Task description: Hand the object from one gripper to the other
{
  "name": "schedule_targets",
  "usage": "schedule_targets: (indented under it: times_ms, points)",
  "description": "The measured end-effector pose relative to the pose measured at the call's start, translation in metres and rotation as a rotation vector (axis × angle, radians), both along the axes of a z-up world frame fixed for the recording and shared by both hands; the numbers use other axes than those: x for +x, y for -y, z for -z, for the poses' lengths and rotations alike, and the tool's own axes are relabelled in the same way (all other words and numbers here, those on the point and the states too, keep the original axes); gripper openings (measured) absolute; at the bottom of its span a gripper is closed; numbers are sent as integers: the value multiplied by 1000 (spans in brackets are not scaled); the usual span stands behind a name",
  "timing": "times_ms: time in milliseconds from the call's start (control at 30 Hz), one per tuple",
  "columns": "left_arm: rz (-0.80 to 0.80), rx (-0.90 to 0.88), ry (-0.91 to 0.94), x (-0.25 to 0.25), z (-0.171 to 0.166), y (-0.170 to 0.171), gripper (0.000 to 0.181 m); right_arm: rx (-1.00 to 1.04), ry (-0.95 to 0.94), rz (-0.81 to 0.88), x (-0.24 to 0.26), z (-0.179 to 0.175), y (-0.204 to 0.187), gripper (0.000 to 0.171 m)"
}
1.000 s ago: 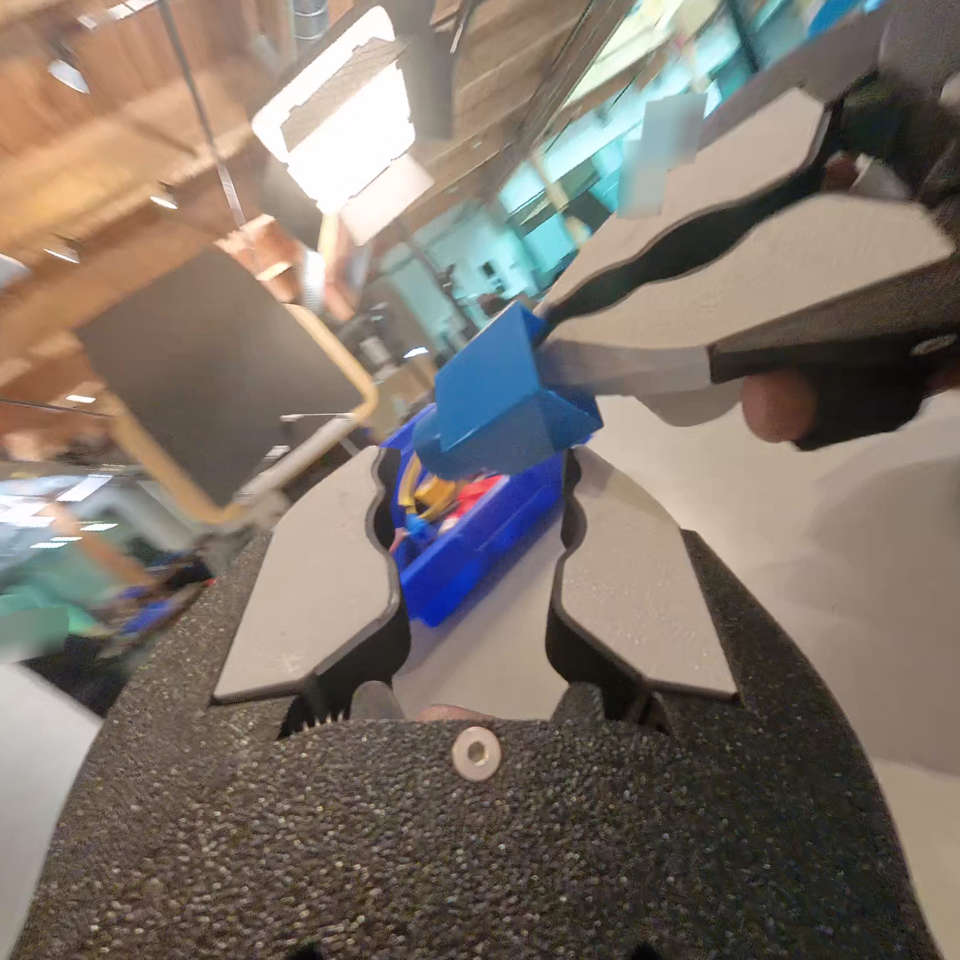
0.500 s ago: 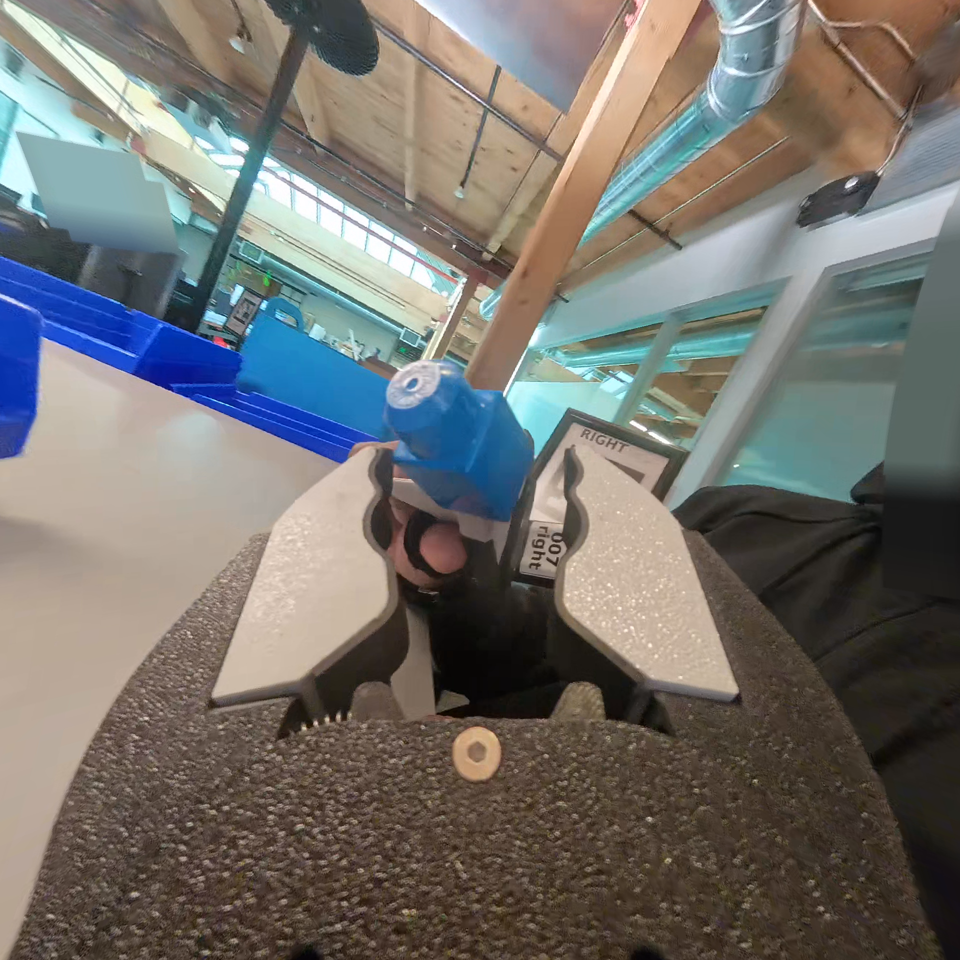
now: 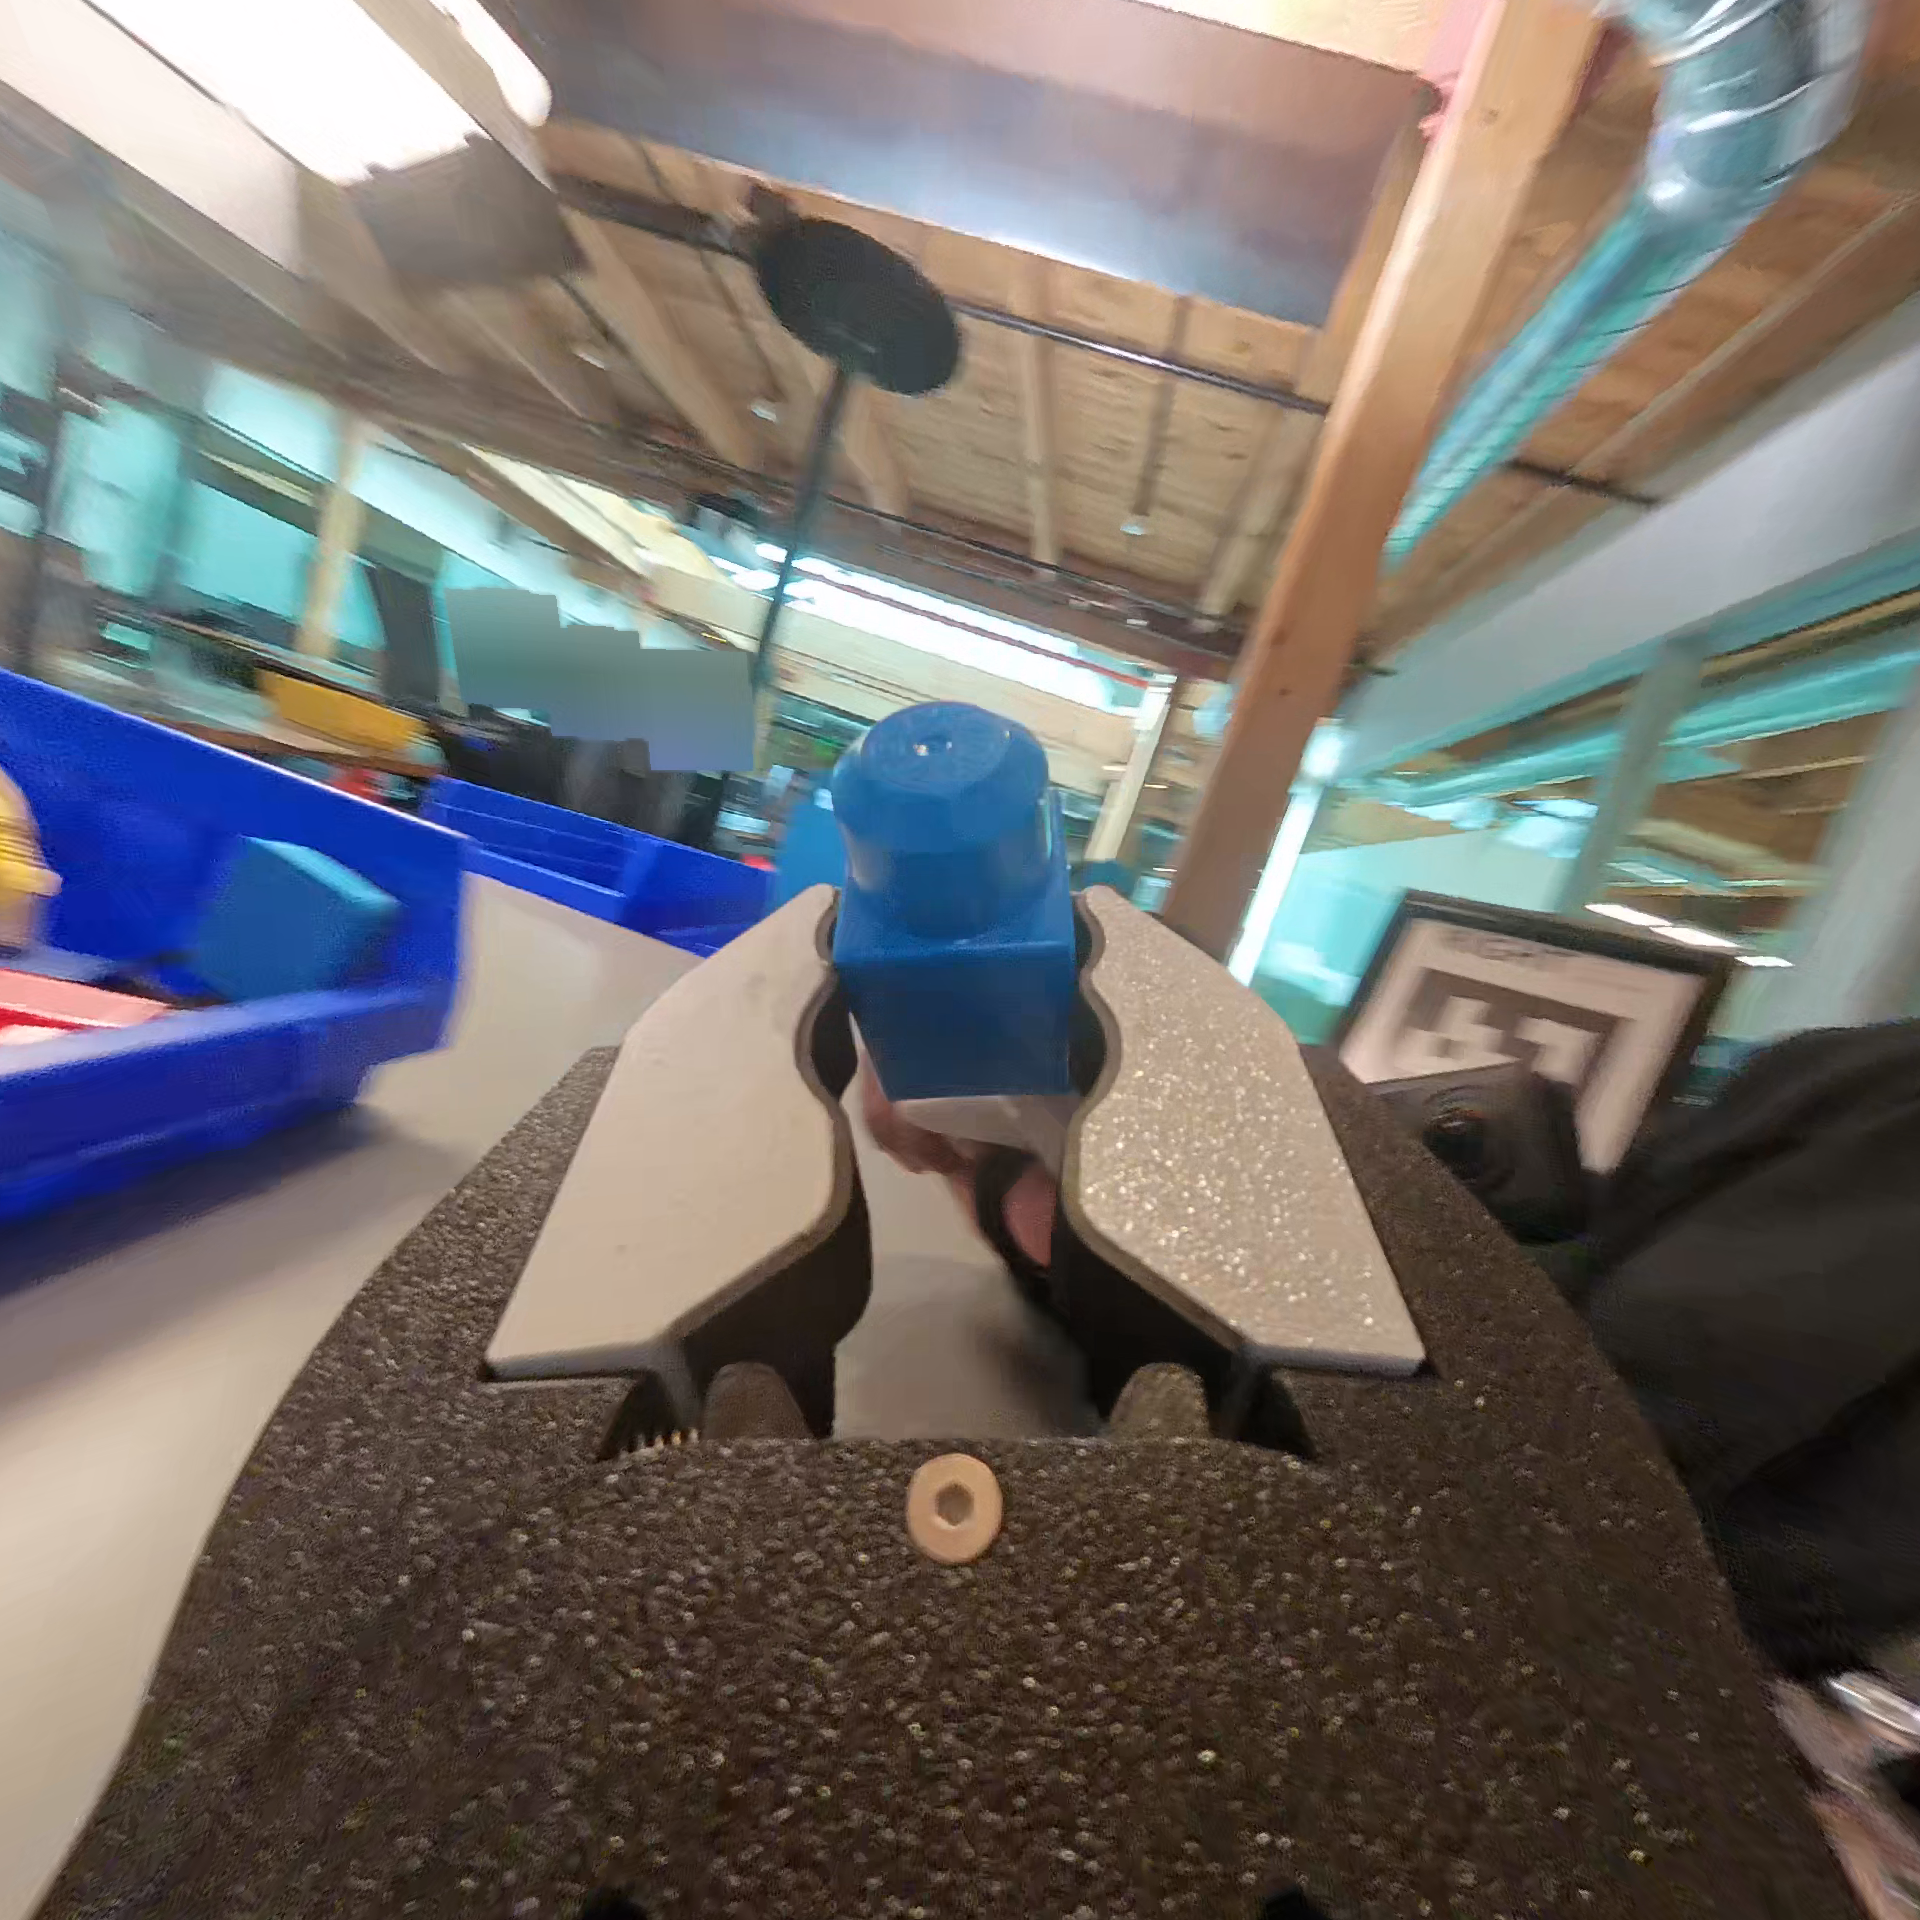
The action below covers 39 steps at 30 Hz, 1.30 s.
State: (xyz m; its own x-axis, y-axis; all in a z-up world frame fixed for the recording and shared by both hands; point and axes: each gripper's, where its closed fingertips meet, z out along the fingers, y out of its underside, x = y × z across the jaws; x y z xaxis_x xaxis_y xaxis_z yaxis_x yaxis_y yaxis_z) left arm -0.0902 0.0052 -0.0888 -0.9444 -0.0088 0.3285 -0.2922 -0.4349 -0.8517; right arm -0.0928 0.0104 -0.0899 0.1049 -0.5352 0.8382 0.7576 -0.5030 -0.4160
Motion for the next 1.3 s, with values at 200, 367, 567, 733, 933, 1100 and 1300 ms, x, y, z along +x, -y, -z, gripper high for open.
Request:
schedule_targets:
  times_ms: [200,367,567,733,933,1100,1300]
  points:
    - [-656,354,416,43,8,-26,38,199,-480,-182,20,6,11,28]
    - [-1043,717,809,56,21,-28,38,305,-707,-365,13,4,4,42]
    - [-1111,848,1094,41,30,-7,39,201,-692,-296,12,20,-14,41]
    - [-1061,772,1037,38,26,-6,45,275,-692,-292,18,12,-5,29]
    - [-709,469,678,29,13,-9,68,580,-1106,-671,18,-2,9,29]
    - [-617,443,785,8,16,3,50,605,-1422,-942,2,5,-5,29]
    - [-790,675,793,37,35,-3,41,619,-1310,-614,34,23,4,34]
